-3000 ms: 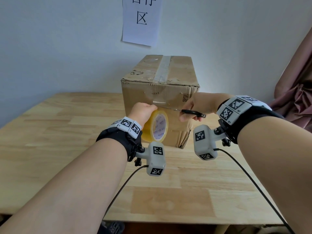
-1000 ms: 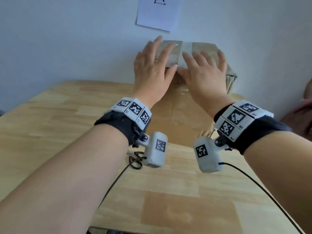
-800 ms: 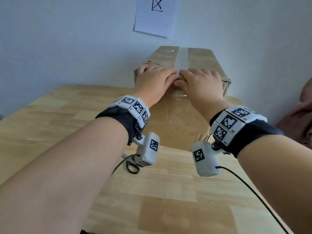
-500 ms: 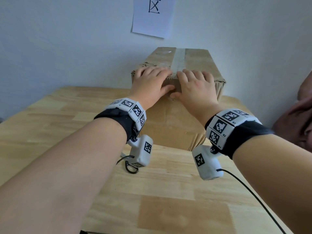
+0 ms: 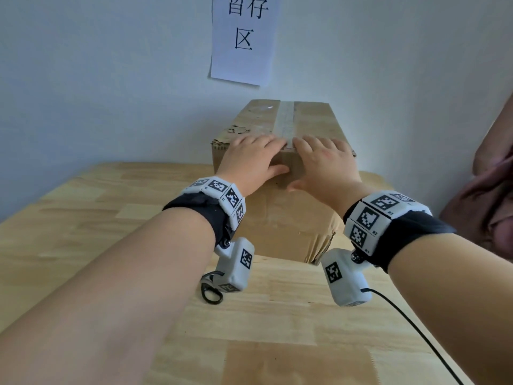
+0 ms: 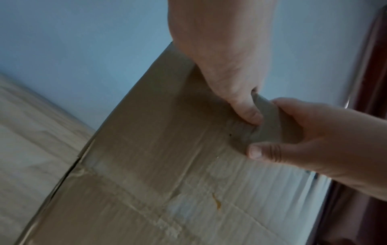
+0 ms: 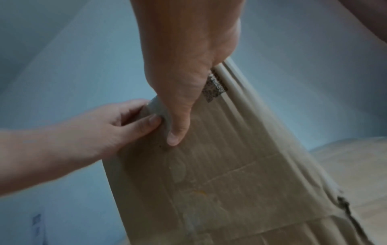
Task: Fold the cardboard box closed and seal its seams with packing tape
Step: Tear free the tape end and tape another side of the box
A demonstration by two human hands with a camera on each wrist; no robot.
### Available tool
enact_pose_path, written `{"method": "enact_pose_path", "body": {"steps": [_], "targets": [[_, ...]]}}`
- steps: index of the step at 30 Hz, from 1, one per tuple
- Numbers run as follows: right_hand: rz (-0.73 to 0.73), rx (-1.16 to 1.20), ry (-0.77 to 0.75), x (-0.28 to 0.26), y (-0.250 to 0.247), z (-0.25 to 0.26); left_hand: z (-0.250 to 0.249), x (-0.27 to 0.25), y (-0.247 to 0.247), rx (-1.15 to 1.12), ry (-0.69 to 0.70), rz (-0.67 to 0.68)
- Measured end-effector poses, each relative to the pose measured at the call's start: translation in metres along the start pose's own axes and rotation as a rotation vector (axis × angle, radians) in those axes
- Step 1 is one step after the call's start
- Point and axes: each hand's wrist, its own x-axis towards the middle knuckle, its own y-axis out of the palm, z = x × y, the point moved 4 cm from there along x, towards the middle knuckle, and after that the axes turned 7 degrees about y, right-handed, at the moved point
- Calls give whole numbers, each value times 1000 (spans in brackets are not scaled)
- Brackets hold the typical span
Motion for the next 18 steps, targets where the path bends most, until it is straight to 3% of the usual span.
{"method": "enact_pose_path", "body": {"steps": [10,13,16,18], "targets": [[-38,122,-23,2,3,-9,-9,-8,12,136,53,-43],[-21,140,-47,-2,0,-12,-8,-12,4,-24,69,-66],[-5,155,-35,-4,-3,-12,-6,-11,-12,-276,69,-233],[-9,178,-19,-6,-6,-11,-9,-5,-20,-282,44,-183]]}}
